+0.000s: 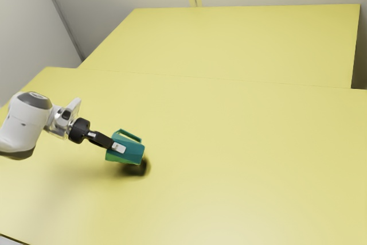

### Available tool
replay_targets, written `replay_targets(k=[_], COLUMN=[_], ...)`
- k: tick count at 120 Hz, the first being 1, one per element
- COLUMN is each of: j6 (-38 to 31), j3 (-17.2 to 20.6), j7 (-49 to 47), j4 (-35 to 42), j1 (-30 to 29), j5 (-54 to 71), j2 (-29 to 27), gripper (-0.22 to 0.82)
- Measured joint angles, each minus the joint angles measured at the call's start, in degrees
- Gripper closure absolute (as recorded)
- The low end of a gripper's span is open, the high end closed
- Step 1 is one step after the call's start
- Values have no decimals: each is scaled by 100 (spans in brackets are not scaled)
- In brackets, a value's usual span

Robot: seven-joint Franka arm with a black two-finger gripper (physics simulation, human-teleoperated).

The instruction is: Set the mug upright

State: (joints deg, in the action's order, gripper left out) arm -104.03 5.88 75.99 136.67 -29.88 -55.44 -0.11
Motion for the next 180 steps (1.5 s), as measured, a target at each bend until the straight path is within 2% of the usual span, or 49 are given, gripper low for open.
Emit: replay_targets(k=[22,46,60,82,103,138,180], j6=[-884,-1969,-2321,-2572,-2657,-2796,-2839], j3=[611,1318,1584,1694,1816,1900,2021], j7=[-188,-909,-1482,-2365,-3176,-4202,-4997], j4=[-114,-153,-246,-467,-534,-297,-60], j1=[-277,295,252,210,274,266,225], j5=[604,1961,3017,4362,5079,5366,5398], j2=[-229,-423,-556,-510,-407,-484,-570], gripper=[78,78,78,78,78,78,78])
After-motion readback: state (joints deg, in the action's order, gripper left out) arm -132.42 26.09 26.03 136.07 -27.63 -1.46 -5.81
